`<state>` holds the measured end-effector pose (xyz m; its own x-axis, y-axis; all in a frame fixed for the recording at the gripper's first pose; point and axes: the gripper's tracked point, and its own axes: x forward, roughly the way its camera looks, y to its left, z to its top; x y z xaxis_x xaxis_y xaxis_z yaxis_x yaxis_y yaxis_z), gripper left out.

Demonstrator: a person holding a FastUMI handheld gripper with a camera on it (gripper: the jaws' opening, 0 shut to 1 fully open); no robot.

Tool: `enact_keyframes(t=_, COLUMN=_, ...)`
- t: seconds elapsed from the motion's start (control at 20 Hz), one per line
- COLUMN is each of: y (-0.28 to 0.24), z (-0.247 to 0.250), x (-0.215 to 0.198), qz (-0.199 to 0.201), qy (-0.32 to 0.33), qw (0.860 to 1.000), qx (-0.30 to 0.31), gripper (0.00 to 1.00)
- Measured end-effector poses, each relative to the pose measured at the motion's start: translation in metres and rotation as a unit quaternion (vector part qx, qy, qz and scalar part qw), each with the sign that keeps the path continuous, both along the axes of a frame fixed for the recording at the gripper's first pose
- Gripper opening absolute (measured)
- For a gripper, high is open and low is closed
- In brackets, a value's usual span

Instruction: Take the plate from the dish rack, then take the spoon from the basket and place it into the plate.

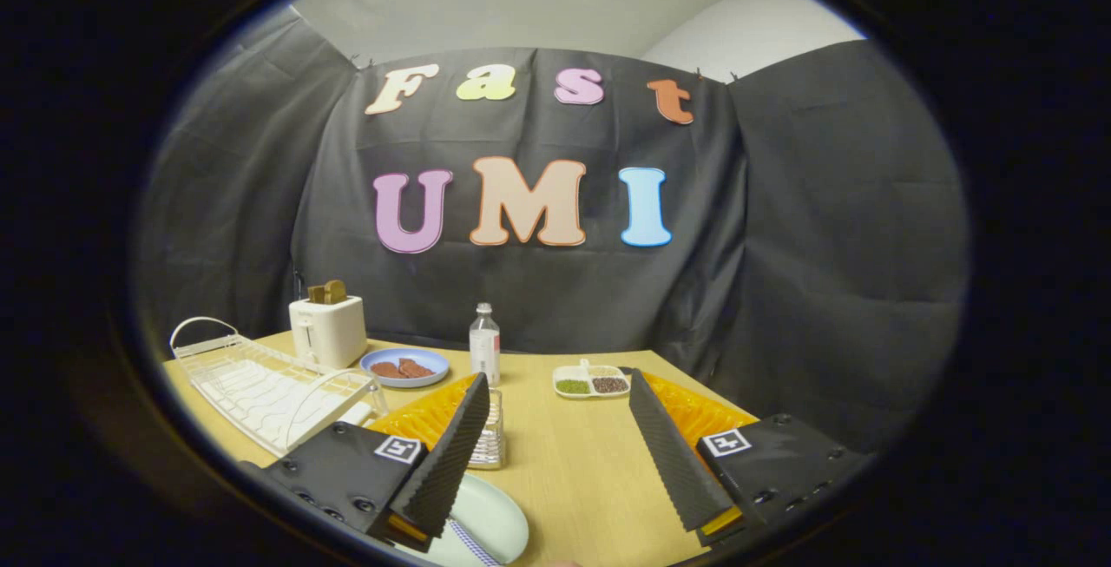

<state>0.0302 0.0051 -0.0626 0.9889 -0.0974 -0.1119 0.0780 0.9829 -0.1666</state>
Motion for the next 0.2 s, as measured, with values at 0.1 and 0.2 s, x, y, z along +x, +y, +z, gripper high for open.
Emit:
enact_keyframes(t=0.1, y=0.0018, z=-0.0003, x=-0.0013, qz=0.002, qy=0.000, qw=1.000, qx=-0.003, gripper=1.00)
enact_keyframes(t=0.2, y=0.0017, z=-0.0018, x=-0.0006, qz=0.002, qy=0.002, qw=1.000, qx=-0.006, gripper=1.00)
